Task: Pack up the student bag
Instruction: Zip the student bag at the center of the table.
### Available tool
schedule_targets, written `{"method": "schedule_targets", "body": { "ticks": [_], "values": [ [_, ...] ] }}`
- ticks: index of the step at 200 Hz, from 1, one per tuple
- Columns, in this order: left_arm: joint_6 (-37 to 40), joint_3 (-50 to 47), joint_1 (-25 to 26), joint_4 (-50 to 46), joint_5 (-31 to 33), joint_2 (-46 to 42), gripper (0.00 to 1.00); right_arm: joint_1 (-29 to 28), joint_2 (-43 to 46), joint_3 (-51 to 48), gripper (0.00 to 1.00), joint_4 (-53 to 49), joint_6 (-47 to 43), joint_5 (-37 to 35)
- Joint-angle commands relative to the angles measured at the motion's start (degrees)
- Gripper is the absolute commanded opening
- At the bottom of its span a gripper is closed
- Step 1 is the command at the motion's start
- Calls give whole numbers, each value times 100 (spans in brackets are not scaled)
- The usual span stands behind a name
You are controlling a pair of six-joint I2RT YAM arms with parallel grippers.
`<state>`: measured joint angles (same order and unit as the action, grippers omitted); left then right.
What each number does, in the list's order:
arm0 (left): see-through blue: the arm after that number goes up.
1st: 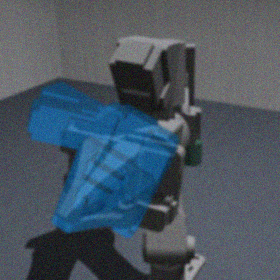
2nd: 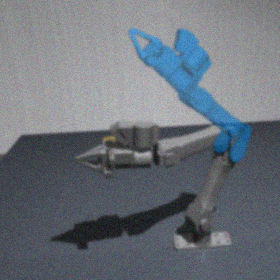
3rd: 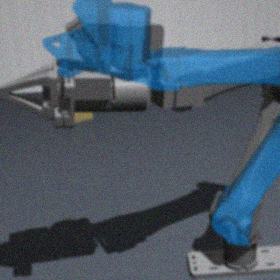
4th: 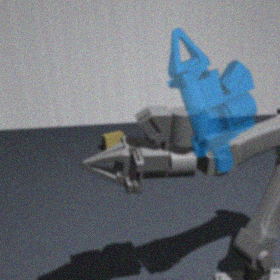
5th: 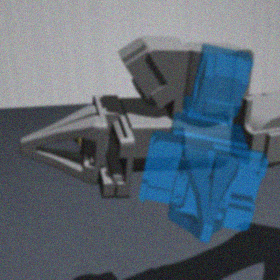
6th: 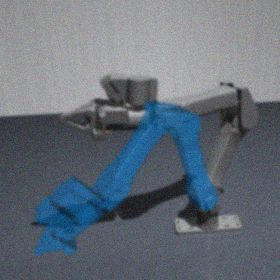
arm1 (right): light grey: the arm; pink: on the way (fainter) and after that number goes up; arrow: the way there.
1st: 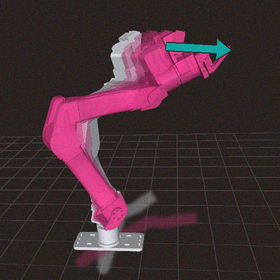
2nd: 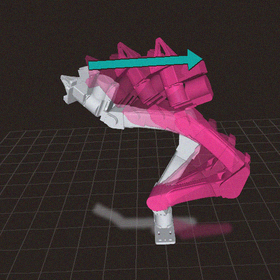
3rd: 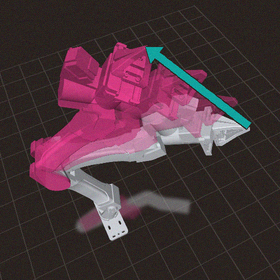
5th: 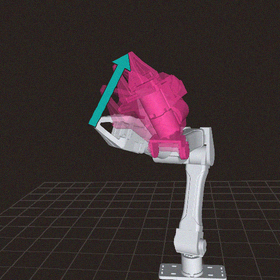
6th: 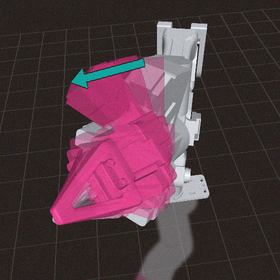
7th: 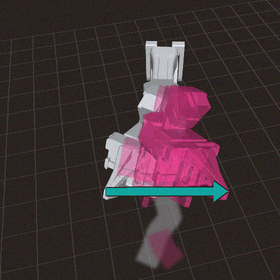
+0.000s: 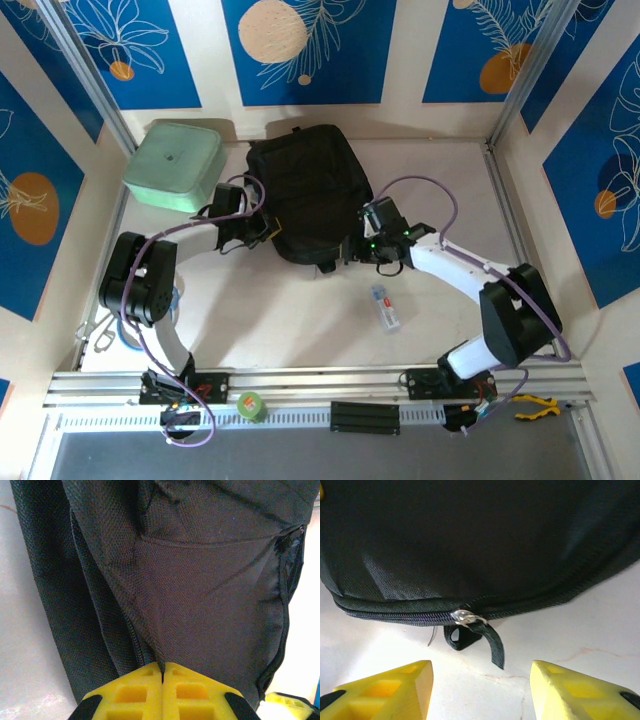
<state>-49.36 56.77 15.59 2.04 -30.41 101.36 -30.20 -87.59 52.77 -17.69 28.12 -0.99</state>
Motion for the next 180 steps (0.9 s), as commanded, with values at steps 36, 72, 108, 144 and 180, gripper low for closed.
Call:
{"method": "schedule_targets", "body": {
  "ticks": [36, 72, 108, 144, 180],
  "values": [
    [86, 110, -56, -81, 88, -99, 0, 31, -683, 189, 51, 552, -382, 314],
    [110, 150, -57, -123, 89, -81, 0, -56, -663, 156, 38, 783, -448, 197],
    [94, 159, -57, -95, 104, -51, 0, -56, -601, 213, 10, 703, -502, 6],
    [74, 212, -58, -74, 109, 30, 0, -317, -261, 312, 0, 223, -570, -187],
    [-61, 155, -65, 114, 109, 124, 0, -729, 120, 346, 0, 62, -628, 51]
  ]
}}
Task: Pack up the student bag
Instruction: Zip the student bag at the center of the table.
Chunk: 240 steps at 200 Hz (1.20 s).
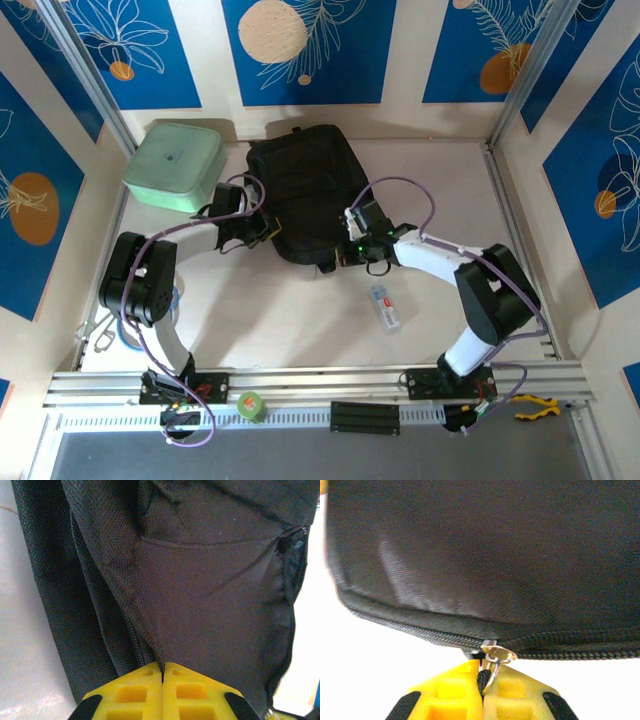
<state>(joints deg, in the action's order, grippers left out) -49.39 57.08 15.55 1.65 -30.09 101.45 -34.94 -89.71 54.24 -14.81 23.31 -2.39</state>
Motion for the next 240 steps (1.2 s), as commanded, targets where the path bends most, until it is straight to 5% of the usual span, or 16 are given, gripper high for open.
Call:
{"method": "schedule_targets", "body": {
  "ticks": [1, 81, 111, 142, 198, 240],
  "values": [
    [-61, 122, -61, 157, 75, 118, 0, -261, 340, 205, 0, -234, -145, 189],
    [139, -7, -175, -29, 475, 37, 0, 740, 531, 162, 0, -1321, 785, -1142],
    [139, 49, -171, 53, 353, 149, 0, 946, 422, 344, 0, -1532, 691, -1022],
    [297, 396, -166, -110, 211, 313, 0, 598, 232, 611, 0, -1328, 246, -138],
    [1280, 1021, -429, -1974, 1363, -624, 53, -443, -330, 860, 0, -202, 547, 1288],
    [1284, 216, -606, -2552, 2189, -2008, 68, -1064, -1436, 1954, 0, 75, 661, 1456]
  ]
}}
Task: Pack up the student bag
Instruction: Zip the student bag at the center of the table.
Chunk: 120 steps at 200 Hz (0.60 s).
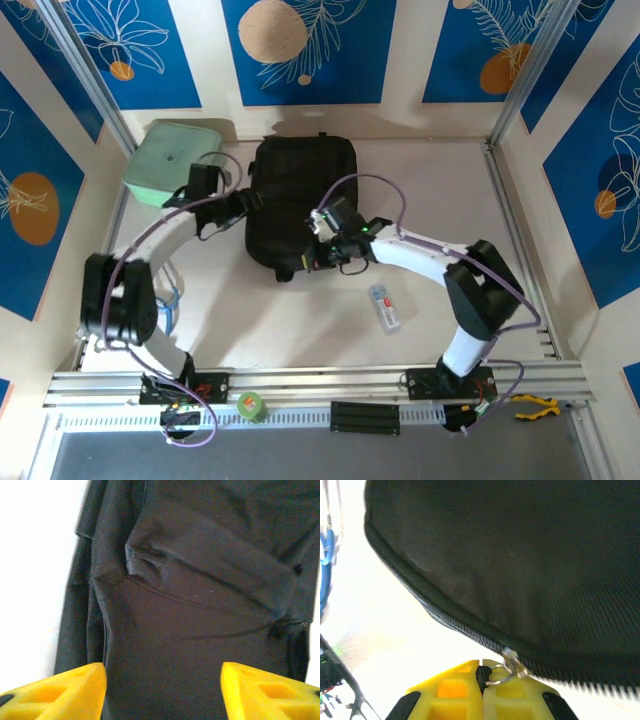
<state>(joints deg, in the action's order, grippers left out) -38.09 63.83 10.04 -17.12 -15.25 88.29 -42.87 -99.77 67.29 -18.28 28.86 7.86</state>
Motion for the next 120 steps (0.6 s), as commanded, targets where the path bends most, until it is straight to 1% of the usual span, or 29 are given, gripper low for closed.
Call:
{"method": "schedule_targets", "body": {
  "ticks": [1, 19, 39, 59, 85, 120],
  "values": [
    [136, -490, -55, -676, 724, -731, 68, -281, -448, 687, 0, 422, 104, 433],
    [-172, -915, -40, -854, 960, -1228, 68, -470, -811, 1156, 0, 341, 87, 423],
    [-615, -1554, 114, -526, 840, -1772, 69, -610, -1021, 1468, 0, 264, 66, 445],
    [-1004, -1955, 214, -188, 630, -2035, 70, -682, -1054, 1494, 0, 320, 100, 514],
    [-1399, -2285, 231, 552, 366, -2046, 72, -722, -1044, 1442, 0, 352, 128, 619],
    [-1823, -2410, 261, 1093, 217, -1567, 73, -783, -1001, 1420, 0, 369, 126, 726]
  ]
}}
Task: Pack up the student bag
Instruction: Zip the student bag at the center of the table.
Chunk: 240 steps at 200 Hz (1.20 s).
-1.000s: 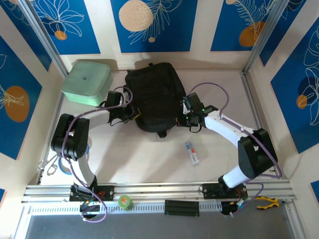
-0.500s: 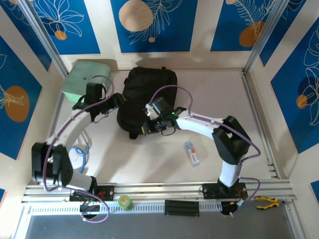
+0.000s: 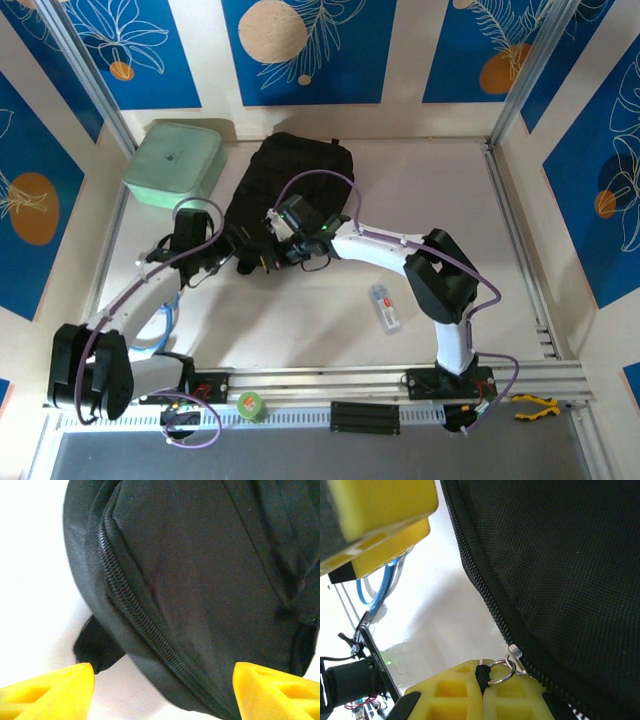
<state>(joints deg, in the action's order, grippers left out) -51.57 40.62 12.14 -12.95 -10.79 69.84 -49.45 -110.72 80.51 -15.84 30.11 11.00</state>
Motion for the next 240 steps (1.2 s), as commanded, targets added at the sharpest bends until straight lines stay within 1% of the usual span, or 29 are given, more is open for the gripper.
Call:
{"method": "schedule_targets", "body": {
  "ticks": [1, 18, 34, 39, 51, 59, 66, 86, 96, 106, 135, 166, 209, 222, 240],
  "values": [
    [-480, -89, 47, 687, -234, 298, 73, -121, 99, 97, 0, 125, -2, 420],
    [-631, -91, 66, 970, -307, 517, 72, -161, 133, 92, 0, 88, -107, 425],
    [-705, -60, 89, 1158, -310, 706, 66, -213, 158, 160, 0, -178, -277, 284],
    [-721, -33, 93, 1163, -287, 765, 61, -216, 164, 166, 0, -280, -307, 222],
    [-714, 19, 99, 1083, -167, 878, 46, -216, 211, 181, 0, -540, -359, 54],
    [-714, 50, 101, 956, -56, 939, 38, -215, 262, 176, 0, -735, -374, -133],
    [-698, 45, 103, 910, 42, 976, 36, -208, 330, 142, 0, -898, -373, -315],
    [-643, -61, 98, 908, 237, 1004, 19, -142, 547, 18, 0, -1372, -301, -847],
    [-620, -105, 96, 913, 286, 1016, 12, -59, 637, -51, 0, -1619, -240, -1085],
    [-576, -131, 104, 926, 305, 1063, 8, 60, 707, -121, 0, -1819, -166, -1270],
    [-549, -233, 97, 1014, 279, 1146, 1, 538, 801, -327, 0, -2187, -65, -1505],
    [-468, -256, 95, 1036, 196, 1190, 0, 972, 824, -345, 0, -2350, -140, -1549],
    [-222, -169, 100, 809, 112, 1189, 0, 1376, 674, -20, 0, -2586, -349, -1758],
    [-131, -152, 96, 711, 111, 1181, 0, 1502, 571, 124, 2, -2646, -468, -1799],
    [6, -142, 96, 604, 120, 1159, 0, 1656, 327, 455, 5, -2897, -853, -1792]
  ]
}}
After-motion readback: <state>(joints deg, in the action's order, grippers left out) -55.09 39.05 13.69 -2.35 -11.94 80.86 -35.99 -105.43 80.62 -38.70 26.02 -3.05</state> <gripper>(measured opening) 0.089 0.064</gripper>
